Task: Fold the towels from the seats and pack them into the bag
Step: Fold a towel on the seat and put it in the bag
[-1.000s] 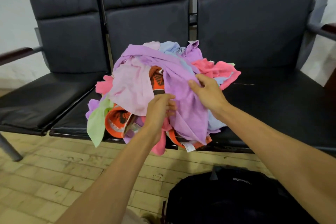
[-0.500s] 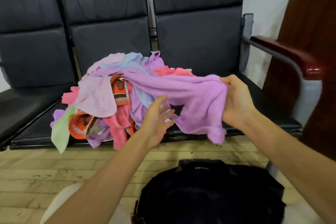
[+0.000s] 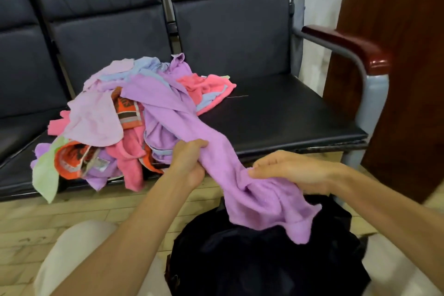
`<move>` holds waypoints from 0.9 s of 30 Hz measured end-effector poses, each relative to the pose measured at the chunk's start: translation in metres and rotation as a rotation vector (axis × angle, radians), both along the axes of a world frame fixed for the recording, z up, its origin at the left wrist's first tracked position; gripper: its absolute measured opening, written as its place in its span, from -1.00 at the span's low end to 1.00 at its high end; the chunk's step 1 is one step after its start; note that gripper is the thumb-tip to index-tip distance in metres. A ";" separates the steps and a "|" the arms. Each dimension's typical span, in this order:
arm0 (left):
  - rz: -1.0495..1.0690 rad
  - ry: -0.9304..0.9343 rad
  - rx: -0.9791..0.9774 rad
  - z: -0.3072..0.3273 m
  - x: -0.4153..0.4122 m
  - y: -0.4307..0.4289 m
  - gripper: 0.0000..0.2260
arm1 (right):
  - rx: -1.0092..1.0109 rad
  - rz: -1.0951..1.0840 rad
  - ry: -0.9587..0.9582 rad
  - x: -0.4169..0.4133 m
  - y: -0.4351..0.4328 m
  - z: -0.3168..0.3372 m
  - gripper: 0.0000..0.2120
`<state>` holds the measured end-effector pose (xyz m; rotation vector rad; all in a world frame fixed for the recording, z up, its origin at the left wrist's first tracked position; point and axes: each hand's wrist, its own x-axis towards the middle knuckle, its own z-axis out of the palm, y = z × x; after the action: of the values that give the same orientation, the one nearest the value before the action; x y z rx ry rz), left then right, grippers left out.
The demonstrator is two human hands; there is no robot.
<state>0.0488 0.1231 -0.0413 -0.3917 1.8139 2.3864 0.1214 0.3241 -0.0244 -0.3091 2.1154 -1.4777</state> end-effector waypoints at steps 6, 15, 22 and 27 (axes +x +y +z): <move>-0.251 0.139 0.060 0.015 0.025 0.000 -0.82 | -0.089 -0.429 -0.062 -0.002 -0.007 -0.026 -0.67; -0.410 0.135 -0.001 0.027 0.041 0.015 -0.86 | -0.222 -0.549 -0.149 -0.028 -0.031 -0.048 -0.63; -0.524 0.263 -0.200 0.027 0.036 0.011 -0.85 | -0.523 -0.355 -0.252 -0.009 -0.022 -0.038 -0.75; -0.362 0.281 -0.383 0.012 0.032 0.006 -0.73 | -0.497 -0.482 -0.183 -0.008 -0.013 -0.033 -0.74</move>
<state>0.0810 0.1294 -0.0294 0.2414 2.2376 1.9255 0.1135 0.3108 -0.0575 0.1751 1.7224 -2.2151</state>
